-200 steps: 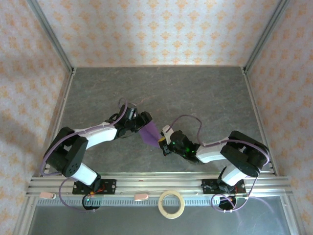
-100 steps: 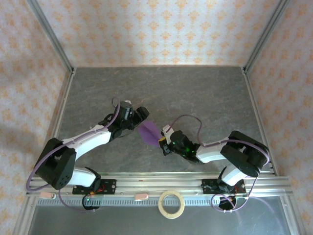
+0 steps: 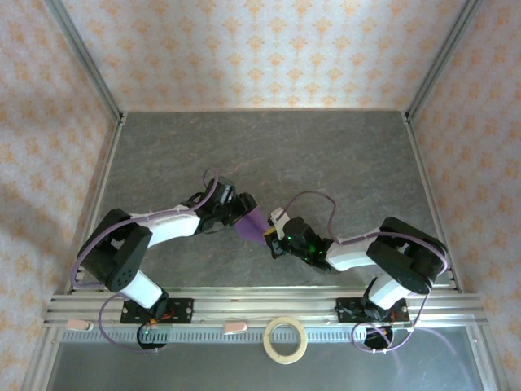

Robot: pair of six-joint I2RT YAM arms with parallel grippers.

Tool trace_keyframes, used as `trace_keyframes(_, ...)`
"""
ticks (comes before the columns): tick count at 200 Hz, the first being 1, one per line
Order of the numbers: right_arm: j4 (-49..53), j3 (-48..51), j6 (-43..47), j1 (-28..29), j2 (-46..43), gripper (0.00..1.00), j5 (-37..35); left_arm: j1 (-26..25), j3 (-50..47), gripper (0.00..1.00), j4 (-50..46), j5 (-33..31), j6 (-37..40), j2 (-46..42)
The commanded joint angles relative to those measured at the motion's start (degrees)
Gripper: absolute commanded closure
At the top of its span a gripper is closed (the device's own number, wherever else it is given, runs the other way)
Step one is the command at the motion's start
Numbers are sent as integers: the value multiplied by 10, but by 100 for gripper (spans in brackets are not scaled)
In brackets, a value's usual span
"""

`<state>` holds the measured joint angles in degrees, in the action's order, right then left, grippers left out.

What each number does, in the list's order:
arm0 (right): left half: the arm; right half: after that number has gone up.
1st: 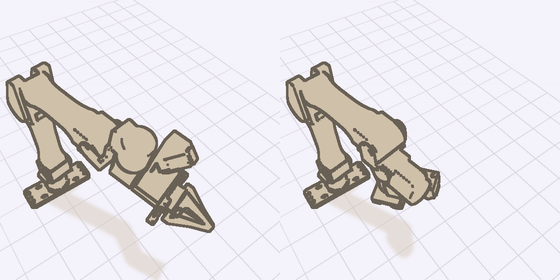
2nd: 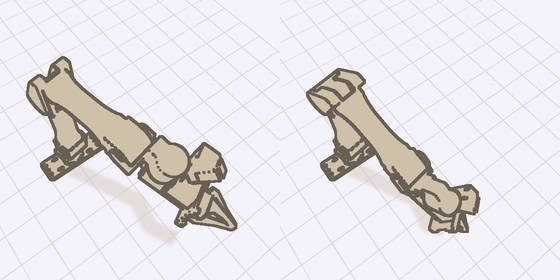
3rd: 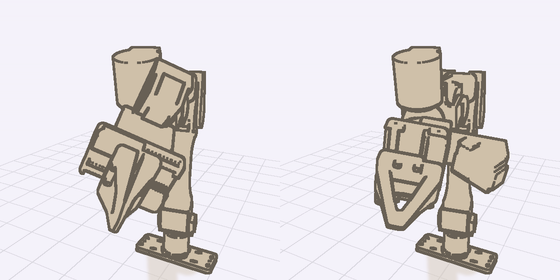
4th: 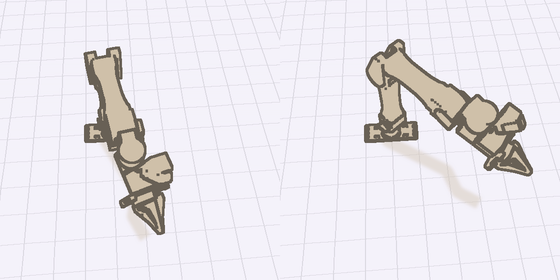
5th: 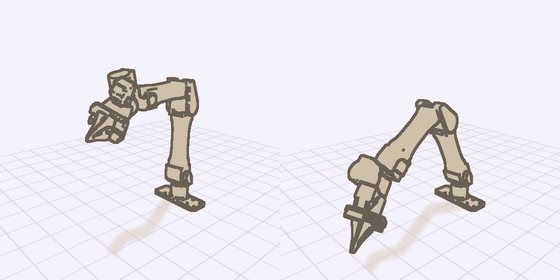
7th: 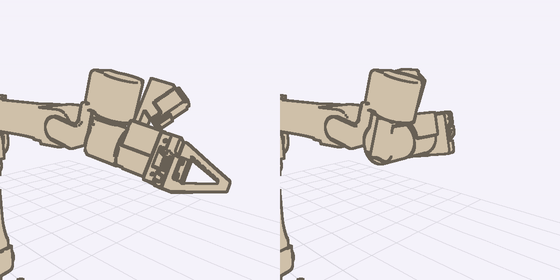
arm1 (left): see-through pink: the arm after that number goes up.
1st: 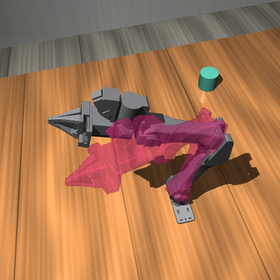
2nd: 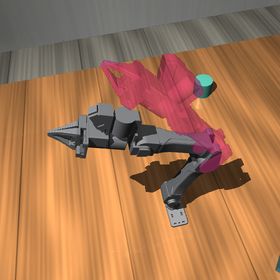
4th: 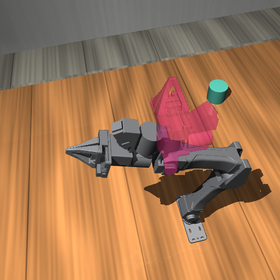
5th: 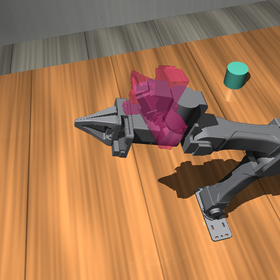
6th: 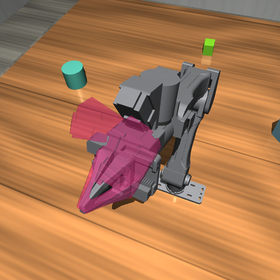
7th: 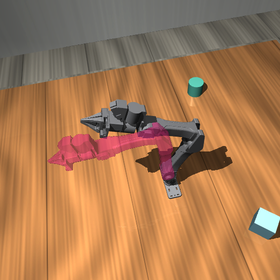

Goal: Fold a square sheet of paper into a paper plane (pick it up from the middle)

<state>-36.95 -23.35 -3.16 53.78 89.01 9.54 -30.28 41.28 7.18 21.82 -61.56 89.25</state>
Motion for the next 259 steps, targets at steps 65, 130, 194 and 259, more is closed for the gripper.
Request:
trace_keyframes(65,33,-6,65,-3,-16,78,-62,0,15,94,-11,-18,29,6)
trace_keyframes(130,65,-20,156,31,-12,72,-146,0,18,100,-5,-12,25,10)
trace_keyframes(194,69,-34,173,43,-4,73,-161,0,19,100,-4,-12,24,10)
trace_keyframes(259,75,-47,174,45,11,82,-154,0,19,100,-6,-12,24,12)
